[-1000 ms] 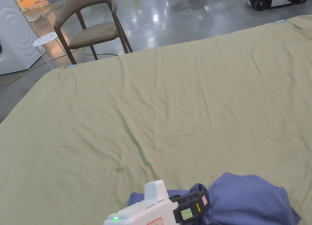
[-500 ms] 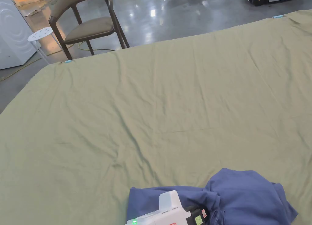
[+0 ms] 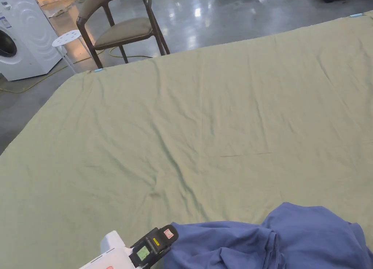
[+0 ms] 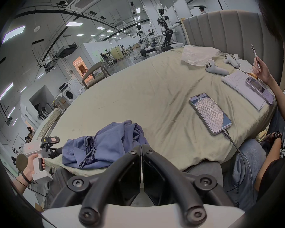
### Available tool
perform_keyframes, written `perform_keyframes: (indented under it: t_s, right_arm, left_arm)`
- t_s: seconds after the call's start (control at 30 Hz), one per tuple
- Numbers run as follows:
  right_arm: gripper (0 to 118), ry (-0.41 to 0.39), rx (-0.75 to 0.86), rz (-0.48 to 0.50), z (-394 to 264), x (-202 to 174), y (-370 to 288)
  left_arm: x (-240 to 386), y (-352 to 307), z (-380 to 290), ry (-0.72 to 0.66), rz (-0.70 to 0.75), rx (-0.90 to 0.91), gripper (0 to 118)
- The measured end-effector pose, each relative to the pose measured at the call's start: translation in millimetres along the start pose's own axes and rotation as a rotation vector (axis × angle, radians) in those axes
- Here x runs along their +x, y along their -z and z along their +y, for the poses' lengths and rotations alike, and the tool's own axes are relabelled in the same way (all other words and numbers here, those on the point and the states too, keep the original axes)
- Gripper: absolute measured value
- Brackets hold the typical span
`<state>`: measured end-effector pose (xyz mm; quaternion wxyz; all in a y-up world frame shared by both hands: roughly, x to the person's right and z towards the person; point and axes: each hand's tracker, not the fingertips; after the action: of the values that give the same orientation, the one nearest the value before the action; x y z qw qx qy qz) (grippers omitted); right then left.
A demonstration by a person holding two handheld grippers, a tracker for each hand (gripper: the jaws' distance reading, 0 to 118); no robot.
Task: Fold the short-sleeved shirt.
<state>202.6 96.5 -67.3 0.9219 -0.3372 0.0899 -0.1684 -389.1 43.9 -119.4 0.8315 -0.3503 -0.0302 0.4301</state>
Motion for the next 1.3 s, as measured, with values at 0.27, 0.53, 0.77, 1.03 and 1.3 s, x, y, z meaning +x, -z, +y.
perform_keyframes:
  t_s: [0.27, 0.53, 0.77, 1.03, 1.3]
  right_arm:
    - [0, -0.031, 0.001, -0.006, -0.8, -1.8, -4.2]
    - [0, -0.009, 0.003, 0.001, -1.4, 10.2, -1.6]
    - [0, 0.032, 0.003, 0.022, -4.2, 9.4, 8.7]
    - [0, 0.005, 0.009, 0.026, -8.0, 7.1, -1.2]
    - [0, 0.041, -0.012, -0.017, -21.4, 22.4, -7.2]
  left_arm:
    - [-14.4, 37.7, -23.8, -0.151, -0.079, -0.057, 11]
    - [1.2, -60.1, 33.4, 0.061, 0.057, 0.101, 10]
    - [78.4, -77.5, 25.5, 0.317, 0.144, 0.132, 10]
    - [154.3, 49.1, -63.7, 0.455, 0.103, -0.14, 10]
    - [153.3, 67.0, -75.5, 0.394, -0.039, -0.171, 75]
